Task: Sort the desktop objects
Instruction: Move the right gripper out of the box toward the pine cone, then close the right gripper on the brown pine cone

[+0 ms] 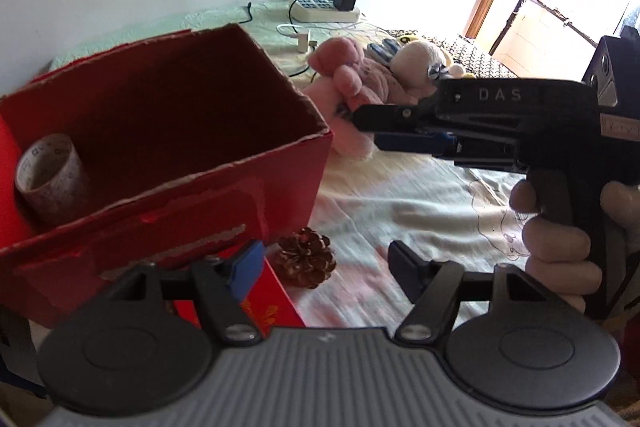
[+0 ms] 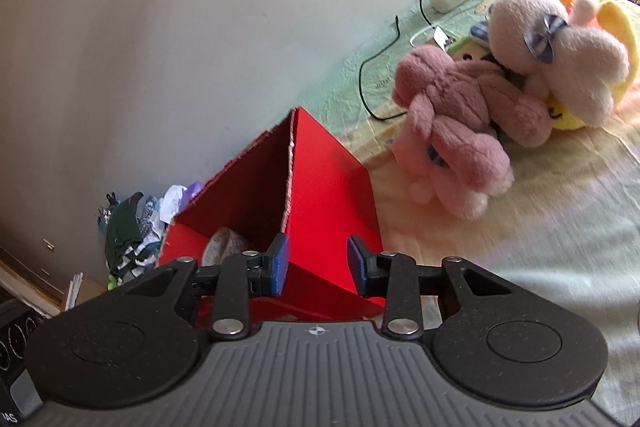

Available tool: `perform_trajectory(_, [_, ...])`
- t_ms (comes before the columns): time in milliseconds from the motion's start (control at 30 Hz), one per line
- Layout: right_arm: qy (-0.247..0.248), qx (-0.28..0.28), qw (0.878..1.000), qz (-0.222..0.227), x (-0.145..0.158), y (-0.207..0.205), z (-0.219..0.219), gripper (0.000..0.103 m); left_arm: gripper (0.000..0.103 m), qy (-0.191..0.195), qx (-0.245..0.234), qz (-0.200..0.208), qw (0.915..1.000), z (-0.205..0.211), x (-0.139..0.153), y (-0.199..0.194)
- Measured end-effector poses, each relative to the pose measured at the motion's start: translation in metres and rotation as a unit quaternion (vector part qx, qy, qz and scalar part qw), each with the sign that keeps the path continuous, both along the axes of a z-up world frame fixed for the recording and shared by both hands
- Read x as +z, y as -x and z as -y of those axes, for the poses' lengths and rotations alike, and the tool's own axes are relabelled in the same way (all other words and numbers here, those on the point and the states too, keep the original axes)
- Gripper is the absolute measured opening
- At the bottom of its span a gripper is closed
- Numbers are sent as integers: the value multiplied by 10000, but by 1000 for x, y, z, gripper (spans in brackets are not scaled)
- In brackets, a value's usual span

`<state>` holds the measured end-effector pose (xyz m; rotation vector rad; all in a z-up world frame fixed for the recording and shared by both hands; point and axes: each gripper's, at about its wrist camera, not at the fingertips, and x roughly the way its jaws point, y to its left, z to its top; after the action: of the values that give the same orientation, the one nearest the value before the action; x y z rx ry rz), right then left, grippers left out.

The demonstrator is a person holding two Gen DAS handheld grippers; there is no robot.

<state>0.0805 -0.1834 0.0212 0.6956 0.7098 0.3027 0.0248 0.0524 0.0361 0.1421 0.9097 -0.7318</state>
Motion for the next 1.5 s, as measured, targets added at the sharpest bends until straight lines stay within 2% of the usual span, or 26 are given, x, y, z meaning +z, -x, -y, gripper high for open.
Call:
perform_trajectory(100, [-119,268,9993,-246,-13,3,5,38,71,-123,52,-27,9999,16,-11,3])
perform_trajectory(200, [-123,518,9974,-486,-27,2,6,38,68,-483,262,109,9984,32,-25,6])
perform_trajectory(333, [-177,839,9942,-655,-41,-1,9,39,67,-695,524,0,9962,44,-39,4])
perform_trajectory(400, [-291,966,9920,-760,-47,-5,11,43,66,-861,645,51,9942,50,-45,3])
perform_trajectory(600, [-496,1356,9849,-955,-60,-23,9,45,66,-1315,966,267,9862,68,-57,-2])
perform_trajectory(667, [-462,1512,9820,-1035,-64,-29,5,47,66,-1384,1048,249,9845,72,-62,-6])
perform_trajectory(833, [-258,1863,9749,-1195,-73,-36,-12,47,56,-1507,1251,217,9804,73,-68,-7])
perform_trajectory(1000, [-220,1986,9710,-1311,-77,-34,-18,47,56,-1556,1330,312,9783,72,-69,-4])
perform_trajectory(1033, [-270,1994,9700,-1363,-78,-35,-18,47,56,-1539,1333,301,9786,72,-68,-4])
perform_trajectory(1067, [-342,1999,9688,-1422,-79,-37,-16,42,56,-1532,1332,293,9787,73,-68,-4])
perform_trajectory(1200, [-398,1965,9674,-1549,-78,-31,-11,41,50,-1542,1177,330,9805,73,-64,-2])
perform_trajectory(1333, [-421,1744,9714,-1557,-69,-19,0,41,50,-1299,822,218,9879,72,-52,3])
perform_trajectory(1500, [-591,1170,9801,-1493,-49,-2,24,41,50,-1041,186,488,9932,77,-27,19])
